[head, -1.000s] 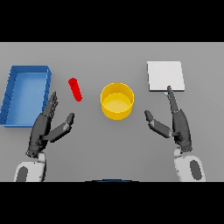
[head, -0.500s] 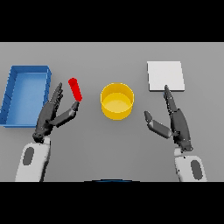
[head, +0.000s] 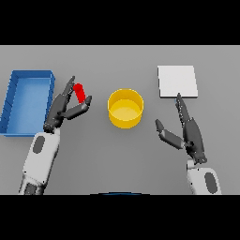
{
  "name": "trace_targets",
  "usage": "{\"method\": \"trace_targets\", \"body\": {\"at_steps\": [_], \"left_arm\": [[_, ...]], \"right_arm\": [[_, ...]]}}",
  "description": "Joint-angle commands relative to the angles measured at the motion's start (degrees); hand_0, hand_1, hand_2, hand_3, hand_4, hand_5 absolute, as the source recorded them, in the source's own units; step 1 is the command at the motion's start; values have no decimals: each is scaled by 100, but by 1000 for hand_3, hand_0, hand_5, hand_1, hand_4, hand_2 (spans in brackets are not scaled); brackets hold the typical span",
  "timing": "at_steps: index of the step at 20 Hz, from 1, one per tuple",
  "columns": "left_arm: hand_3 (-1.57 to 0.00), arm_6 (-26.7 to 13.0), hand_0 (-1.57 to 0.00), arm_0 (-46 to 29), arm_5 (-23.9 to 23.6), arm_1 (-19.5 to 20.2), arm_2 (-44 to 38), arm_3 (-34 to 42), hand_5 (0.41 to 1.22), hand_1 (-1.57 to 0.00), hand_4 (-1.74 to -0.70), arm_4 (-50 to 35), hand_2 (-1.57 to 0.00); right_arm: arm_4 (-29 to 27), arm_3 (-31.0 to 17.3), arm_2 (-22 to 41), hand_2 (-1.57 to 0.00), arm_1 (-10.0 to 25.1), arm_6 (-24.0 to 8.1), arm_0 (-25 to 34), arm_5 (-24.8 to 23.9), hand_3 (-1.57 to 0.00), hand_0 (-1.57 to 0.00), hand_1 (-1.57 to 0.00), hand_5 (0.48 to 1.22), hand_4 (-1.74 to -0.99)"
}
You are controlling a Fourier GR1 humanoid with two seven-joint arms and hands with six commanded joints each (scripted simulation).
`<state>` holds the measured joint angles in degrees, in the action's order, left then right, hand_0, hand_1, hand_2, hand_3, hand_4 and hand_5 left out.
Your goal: Pick up the red beaker and tilt it to pour out 1 green nut into yellow bowl. Pick up the yellow bowl and place it on the metallic measuring scale.
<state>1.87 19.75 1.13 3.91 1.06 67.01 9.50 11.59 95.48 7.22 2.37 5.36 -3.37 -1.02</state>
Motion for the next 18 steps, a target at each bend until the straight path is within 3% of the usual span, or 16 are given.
{"method": "trace_targets", "body": {"at_steps": [1,2,7,14,16,18], "left_arm": [[1,-31,1,136,-92,-41,15,-147,657,1,-1197,85,1],[1,-82,1,229,-122,-45,-3,-247,661,1,-1197,106,1],[1,109,1,772,-295,-69,-187,-1029,673,1,-1207,162,1],[-37,914,-4,1180,-360,-290,-638,-1899,738,-7,-1328,-202,-54],[-254,1157,-207,1224,-481,-410,-709,-2099,787,-230,-1401,-225,-287],[-728,1108,-551,1321,-805,-471,-742,-2201,943,-588,-1471,-128,-662]], "right_arm": [[12,64,-8,1,12,1,10,-23,1,1,1,630,-1227],[16,46,-35,1,23,-107,88,-44,1,1,1,631,-1226],[-72,157,-72,1,105,-20,-102,40,1,1,1,639,-1240],[-86,188,-82,1,112,-46,-104,40,1,1,1,644,-1244],[-38,199,-75,1,62,-149,-38,-39,1,1,1,645,-1240],[26,199,-50,1,53,-194,-39,-72,1,1,1,648,-1237]]}}
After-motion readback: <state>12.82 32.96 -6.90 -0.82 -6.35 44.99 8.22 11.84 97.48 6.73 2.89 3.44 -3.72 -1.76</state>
